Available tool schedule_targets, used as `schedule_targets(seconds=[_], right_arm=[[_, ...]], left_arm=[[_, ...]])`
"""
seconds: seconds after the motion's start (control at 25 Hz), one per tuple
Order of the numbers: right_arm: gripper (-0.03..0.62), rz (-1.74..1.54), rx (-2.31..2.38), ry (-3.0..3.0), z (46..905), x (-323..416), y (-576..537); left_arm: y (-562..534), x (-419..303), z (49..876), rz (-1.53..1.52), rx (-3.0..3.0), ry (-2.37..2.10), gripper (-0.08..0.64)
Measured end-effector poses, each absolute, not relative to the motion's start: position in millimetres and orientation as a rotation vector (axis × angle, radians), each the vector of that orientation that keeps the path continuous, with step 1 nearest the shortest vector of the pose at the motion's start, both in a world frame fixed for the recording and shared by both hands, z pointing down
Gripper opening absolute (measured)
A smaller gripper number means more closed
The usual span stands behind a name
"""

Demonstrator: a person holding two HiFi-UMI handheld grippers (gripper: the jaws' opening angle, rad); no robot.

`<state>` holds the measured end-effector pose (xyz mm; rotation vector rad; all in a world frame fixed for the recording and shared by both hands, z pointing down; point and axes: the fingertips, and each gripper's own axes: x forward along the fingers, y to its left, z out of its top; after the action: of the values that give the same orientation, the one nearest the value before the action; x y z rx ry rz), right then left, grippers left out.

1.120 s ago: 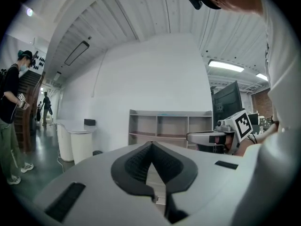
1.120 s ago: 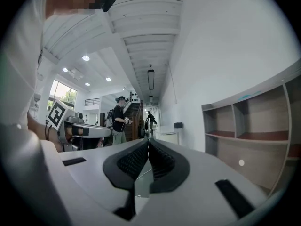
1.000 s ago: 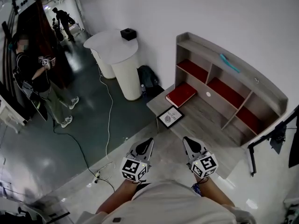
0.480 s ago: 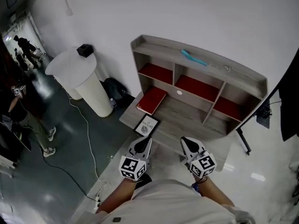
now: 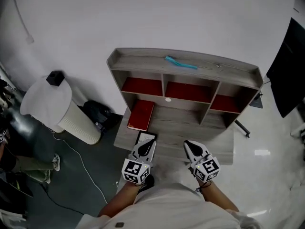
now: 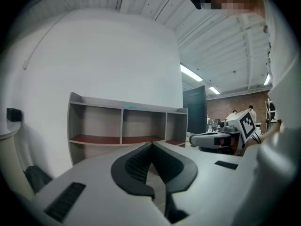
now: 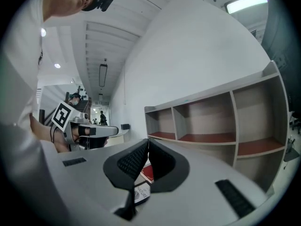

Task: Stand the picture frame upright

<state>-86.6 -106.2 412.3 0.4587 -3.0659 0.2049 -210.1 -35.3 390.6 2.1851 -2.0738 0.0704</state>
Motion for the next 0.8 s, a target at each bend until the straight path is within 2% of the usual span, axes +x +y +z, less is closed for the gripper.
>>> schedule_targets(seconds=[0.4,0.8], right_arm=[[0.02,0.253,0.666,-2.999,416,-171,-82],[0.021,0.324,0.676,-2.933,444,-245,-50]], left_arm=[[-30,-300,394,0.081,2.322,-1.877,0.017],[-10,-369,420,0.081,2.321,-1.795,0.017]])
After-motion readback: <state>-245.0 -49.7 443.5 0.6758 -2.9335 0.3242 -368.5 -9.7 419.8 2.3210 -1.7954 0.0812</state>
